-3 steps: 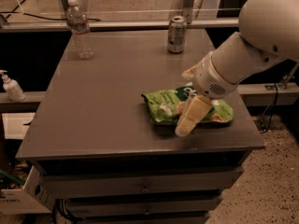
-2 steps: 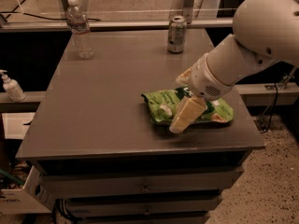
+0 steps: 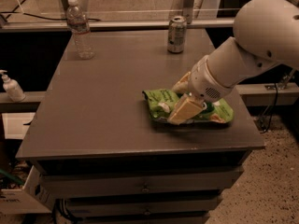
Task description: Move green rice chip bag near water bottle
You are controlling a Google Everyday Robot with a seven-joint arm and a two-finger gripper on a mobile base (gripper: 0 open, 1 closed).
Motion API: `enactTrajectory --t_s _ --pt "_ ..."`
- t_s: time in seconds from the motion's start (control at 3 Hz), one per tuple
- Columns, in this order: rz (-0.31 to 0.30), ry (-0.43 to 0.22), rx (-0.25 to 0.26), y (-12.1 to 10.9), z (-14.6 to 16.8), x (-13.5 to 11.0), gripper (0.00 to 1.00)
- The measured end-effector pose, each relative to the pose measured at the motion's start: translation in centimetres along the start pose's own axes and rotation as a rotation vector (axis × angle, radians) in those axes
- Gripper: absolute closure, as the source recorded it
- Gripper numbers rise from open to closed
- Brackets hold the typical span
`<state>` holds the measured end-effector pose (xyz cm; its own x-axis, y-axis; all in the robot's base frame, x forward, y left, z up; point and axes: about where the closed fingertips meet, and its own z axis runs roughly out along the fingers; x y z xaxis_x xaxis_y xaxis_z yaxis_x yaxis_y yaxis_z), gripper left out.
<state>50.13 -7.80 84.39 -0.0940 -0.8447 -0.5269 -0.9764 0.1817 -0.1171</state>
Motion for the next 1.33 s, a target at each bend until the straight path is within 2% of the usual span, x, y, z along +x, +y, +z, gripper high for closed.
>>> enactTrajectory --t_s 0.33,0.67,1.0,1.33 --pt "-0.008 -0.005 0.006 -0.3 -0.1 -0.3 0.85" --pt "-0.049 -0.023 0.049 -2.1 -1.8 -2.2 1.0" --pt "-0.099 -0.088 0.15 -5.7 -6.2 -6.2 1.0" --pt "-0.099 -0.088 0.15 -5.7 -6.2 -6.2 1.0"
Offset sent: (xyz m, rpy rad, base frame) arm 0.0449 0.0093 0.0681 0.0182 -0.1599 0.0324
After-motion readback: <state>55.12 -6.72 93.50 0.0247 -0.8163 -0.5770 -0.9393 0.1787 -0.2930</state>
